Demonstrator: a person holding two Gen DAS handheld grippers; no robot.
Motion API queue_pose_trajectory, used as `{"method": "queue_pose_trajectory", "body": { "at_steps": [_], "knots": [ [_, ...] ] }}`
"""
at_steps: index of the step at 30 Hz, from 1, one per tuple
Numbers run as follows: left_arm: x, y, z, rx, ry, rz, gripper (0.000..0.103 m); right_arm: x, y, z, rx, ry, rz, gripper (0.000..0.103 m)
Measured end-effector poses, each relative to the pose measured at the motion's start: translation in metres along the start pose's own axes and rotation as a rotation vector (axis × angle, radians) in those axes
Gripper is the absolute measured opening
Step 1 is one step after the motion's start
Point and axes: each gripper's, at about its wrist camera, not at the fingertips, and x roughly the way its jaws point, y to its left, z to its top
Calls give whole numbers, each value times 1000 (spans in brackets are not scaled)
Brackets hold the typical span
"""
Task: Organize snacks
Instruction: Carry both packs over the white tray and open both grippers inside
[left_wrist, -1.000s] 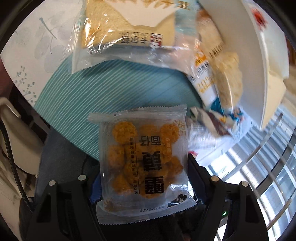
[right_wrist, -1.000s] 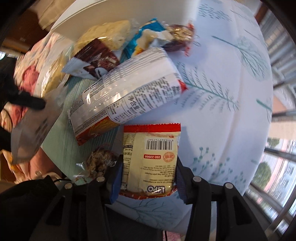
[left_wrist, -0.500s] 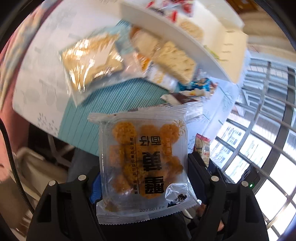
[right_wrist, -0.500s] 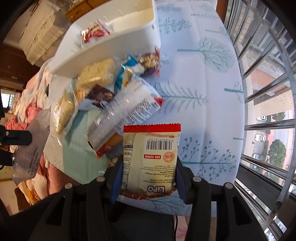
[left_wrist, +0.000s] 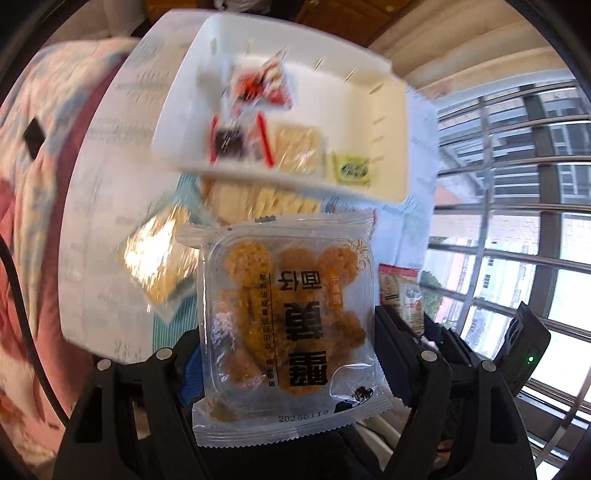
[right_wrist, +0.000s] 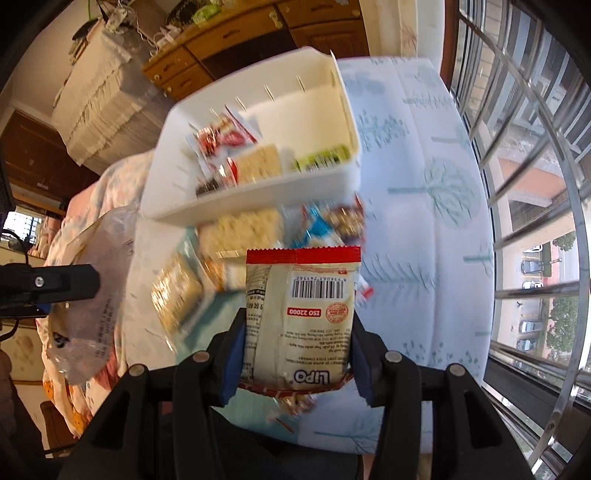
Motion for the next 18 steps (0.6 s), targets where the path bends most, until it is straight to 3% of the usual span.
{"method": "queue_pose_trajectory", "body": {
  "at_steps": [6, 13, 18],
  "knots": [
    [-5, -7, 33, 74, -70, -26, 76, -7, 22, 29, 7, -49, 7, 50],
    [-1, -5, 70, 148, -148, -7, 76, 0, 48, 67, 0, -81, -3, 50],
    [13, 11, 104, 135, -135, -26, 76, 13, 61, 94, 2, -101, -3, 50]
  ]
}}
